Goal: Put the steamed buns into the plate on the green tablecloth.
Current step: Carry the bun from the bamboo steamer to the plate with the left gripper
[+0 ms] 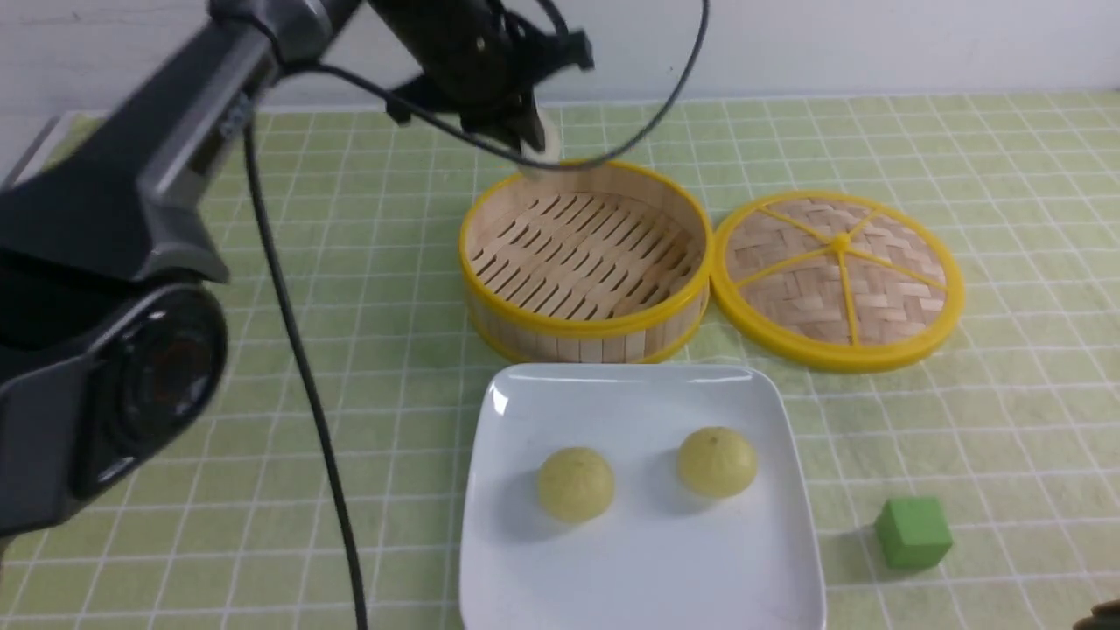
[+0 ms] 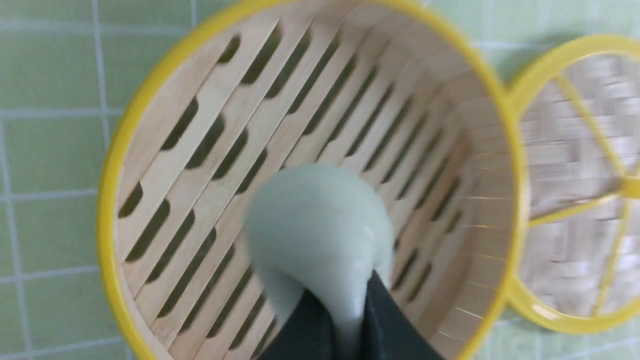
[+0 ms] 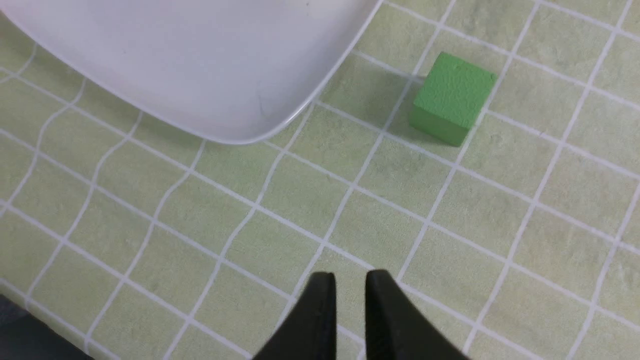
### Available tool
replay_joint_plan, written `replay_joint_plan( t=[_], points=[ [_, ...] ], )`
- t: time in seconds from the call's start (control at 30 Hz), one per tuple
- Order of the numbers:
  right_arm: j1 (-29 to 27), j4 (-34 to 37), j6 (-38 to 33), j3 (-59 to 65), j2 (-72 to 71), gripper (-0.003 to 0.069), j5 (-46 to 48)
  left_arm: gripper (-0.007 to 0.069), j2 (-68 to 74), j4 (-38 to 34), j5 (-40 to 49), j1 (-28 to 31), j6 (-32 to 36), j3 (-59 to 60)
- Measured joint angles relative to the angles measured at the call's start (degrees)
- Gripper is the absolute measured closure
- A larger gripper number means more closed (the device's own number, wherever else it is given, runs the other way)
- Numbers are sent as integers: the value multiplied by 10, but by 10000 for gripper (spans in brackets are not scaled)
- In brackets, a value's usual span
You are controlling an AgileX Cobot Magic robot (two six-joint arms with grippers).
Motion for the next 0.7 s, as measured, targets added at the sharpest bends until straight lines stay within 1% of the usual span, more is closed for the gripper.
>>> replay_joint_plan(
  t=[0.03,0.13,0.23,0.27,0.3,0.33,0.37,0.47,0.5,0.57,0.6,0.7],
  points=[
    [0,-1,0,0,0,545,0,599,-43,6,0,0,27,0],
    [0,-1,0,0,0,543,1,599,-99,9,0,-4,45,22],
    [0,-1,0,0,0,538,1,599,-176,14,0,-19,67,117],
    [0,-1,0,0,0,538,1,599,-181,14,0,-20,69,124],
    [0,-1,0,0,0,537,0,599,-225,20,0,-32,81,192],
    [0,-1,0,0,0,537,0,599,-230,21,0,-35,82,210],
    [0,-1,0,0,0,535,0,599,-271,31,0,-51,88,294],
    [0,-1,0,0,0,533,-1,599,-327,44,0,-79,89,418],
    [0,-1,0,0,0,533,-1,599,-330,44,0,-81,88,427],
    [0,-1,0,0,0,531,-2,598,-360,48,-4,-111,75,536],
    [0,-1,0,0,0,529,-3,597,-370,48,-19,-129,63,585],
    [0,-1,0,0,0,526,-3,597,-372,48,-87,-172,38,674]
  ],
)
